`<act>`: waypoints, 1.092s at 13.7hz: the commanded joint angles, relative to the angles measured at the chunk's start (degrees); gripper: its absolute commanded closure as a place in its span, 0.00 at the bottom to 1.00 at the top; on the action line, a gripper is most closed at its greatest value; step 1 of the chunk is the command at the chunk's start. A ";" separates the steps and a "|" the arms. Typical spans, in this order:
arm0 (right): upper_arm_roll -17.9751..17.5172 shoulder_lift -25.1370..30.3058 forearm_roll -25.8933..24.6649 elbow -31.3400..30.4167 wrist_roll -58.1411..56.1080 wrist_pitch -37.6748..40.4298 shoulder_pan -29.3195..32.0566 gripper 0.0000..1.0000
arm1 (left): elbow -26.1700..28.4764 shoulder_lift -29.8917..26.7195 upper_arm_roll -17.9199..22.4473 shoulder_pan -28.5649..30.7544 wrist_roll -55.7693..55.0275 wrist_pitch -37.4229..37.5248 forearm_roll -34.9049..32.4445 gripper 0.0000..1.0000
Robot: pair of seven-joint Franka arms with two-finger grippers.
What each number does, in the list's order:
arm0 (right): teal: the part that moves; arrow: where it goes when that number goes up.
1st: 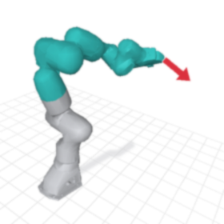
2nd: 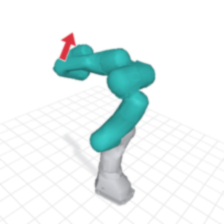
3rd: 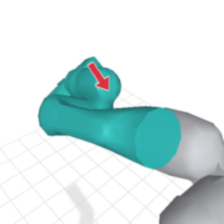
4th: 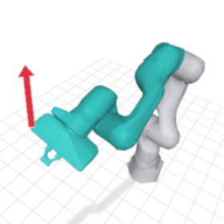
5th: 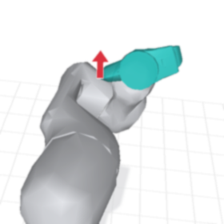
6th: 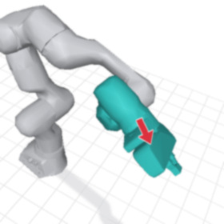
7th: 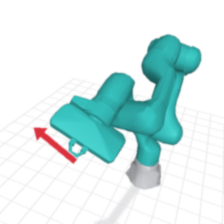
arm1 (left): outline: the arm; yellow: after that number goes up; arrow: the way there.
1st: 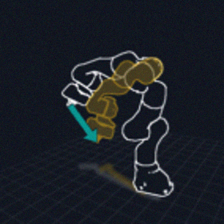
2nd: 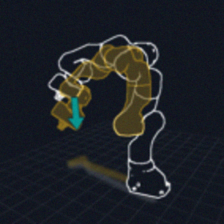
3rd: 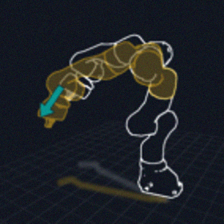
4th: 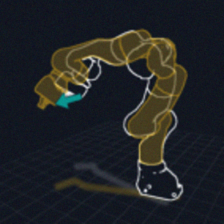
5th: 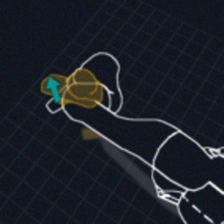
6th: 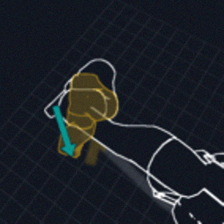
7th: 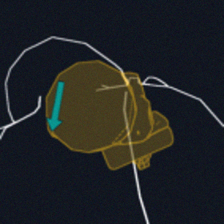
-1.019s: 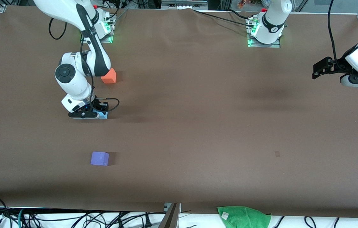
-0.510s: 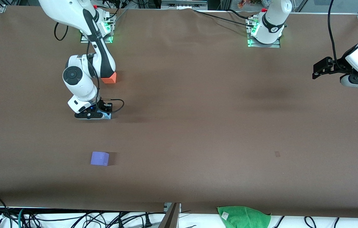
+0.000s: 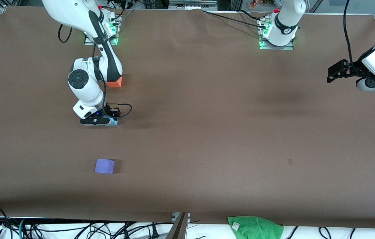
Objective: Place blue block between orange and purple blocks
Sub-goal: 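Carry the blue cube between the orange and purple cubes and lower it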
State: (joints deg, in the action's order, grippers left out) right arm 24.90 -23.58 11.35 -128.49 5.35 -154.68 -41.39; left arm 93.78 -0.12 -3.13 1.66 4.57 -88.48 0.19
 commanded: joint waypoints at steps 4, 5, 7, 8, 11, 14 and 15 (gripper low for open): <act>0.50 4.49 1.74 2.71 -4.82 8.05 -0.09 0.00 | -1.94 0.92 0.06 0.10 -0.08 1.55 0.95 0.00; 1.11 5.38 1.57 4.38 -5.78 11.56 -0.09 0.00 | -1.94 0.92 0.06 0.19 -0.26 1.55 0.95 0.00; 3.30 6.26 1.48 8.68 -7.63 19.82 -0.09 0.00 | -2.02 0.92 0.06 0.19 -0.26 1.64 0.95 0.00; 4.27 6.52 1.48 11.05 -8.68 23.86 -0.09 0.00 | -2.02 0.92 0.06 0.19 -0.35 1.55 0.95 0.00; 7.00 6.70 0.69 19.57 -8.87 38.09 -0.09 0.00 | -2.02 1.00 0.06 0.19 0.00 1.47 0.78 0.00; 8.76 6.61 -4.30 30.73 -9.31 53.04 -0.09 0.00 | -2.02 1.00 0.06 0.02 0.00 1.38 0.51 0.00; 8.76 6.61 -5.63 33.54 -9.40 56.47 -0.09 0.00 | -2.02 1.00 0.06 0.01 0.00 1.38 0.51 0.00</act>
State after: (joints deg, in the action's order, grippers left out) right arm 33.28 -16.56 8.20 -101.08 -3.21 -105.20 -41.35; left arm 93.78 -0.10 -3.06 1.66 4.57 -88.40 0.19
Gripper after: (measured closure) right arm 0.000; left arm 0.000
